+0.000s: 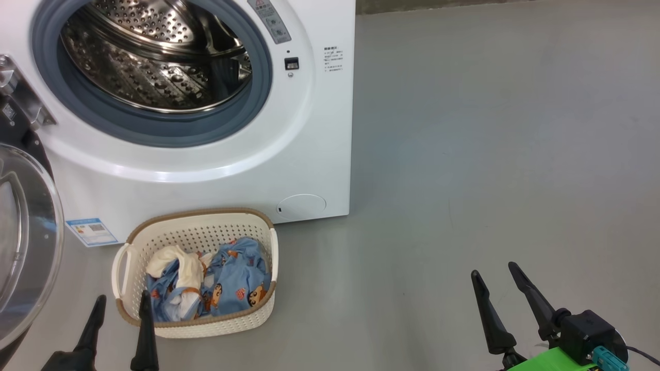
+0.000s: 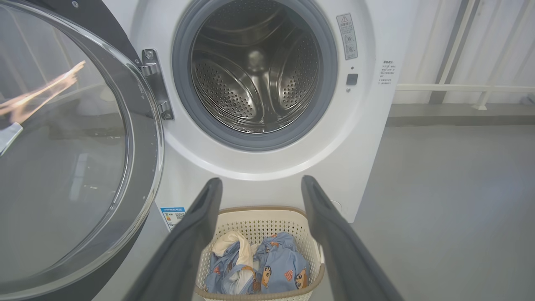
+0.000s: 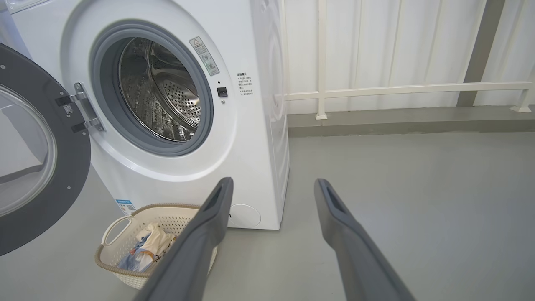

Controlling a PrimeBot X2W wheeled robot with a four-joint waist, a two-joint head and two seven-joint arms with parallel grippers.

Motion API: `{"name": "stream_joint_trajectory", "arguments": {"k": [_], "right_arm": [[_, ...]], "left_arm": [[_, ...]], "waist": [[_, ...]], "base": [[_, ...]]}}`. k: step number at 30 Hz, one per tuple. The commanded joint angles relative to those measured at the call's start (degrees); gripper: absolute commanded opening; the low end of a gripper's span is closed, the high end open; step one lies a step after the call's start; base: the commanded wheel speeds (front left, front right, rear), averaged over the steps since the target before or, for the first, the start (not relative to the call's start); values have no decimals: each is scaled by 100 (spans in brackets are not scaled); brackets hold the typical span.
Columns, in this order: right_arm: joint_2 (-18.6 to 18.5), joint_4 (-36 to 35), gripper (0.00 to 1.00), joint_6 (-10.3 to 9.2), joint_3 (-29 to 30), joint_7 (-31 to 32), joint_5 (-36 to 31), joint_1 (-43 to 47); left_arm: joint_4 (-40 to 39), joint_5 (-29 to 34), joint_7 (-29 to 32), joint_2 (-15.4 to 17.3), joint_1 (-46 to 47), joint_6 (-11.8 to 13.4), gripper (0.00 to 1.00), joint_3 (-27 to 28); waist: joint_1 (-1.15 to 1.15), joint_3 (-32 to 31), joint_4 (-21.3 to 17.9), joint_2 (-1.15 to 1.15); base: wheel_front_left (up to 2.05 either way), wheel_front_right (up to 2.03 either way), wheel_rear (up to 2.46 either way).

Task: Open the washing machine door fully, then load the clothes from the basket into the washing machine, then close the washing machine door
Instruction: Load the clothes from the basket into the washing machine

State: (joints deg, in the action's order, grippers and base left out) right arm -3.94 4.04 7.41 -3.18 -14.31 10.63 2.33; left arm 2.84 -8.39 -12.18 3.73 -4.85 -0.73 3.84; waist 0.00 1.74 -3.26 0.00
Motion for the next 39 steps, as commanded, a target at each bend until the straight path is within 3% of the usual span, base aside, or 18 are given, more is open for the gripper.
{"name": "stream_joint_trajectory", "arguments": {"k": [1,12,29,39], "right_arm": [[-45,-134,100,8,-139,-69,-11,-84],[-51,-137,100,8,-143,-69,-9,-116],[-64,-138,100,8,-153,-69,12,-192],[-53,-128,100,8,-133,-69,8,-204]], "left_arm": [[-142,-45,-53,92,99,39,100,155],[-92,-58,-52,130,122,115,100,142],[-96,-144,-116,158,236,141,100,54],[-32,-197,-180,174,285,184,100,58]], "waist": [[0,12,16,0],[0,70,77,0],[0,219,145,0],[0,277,154,0]], "base": [[0,0,0],[3,-11,8],[104,-153,48],[40,-40,0]]}}
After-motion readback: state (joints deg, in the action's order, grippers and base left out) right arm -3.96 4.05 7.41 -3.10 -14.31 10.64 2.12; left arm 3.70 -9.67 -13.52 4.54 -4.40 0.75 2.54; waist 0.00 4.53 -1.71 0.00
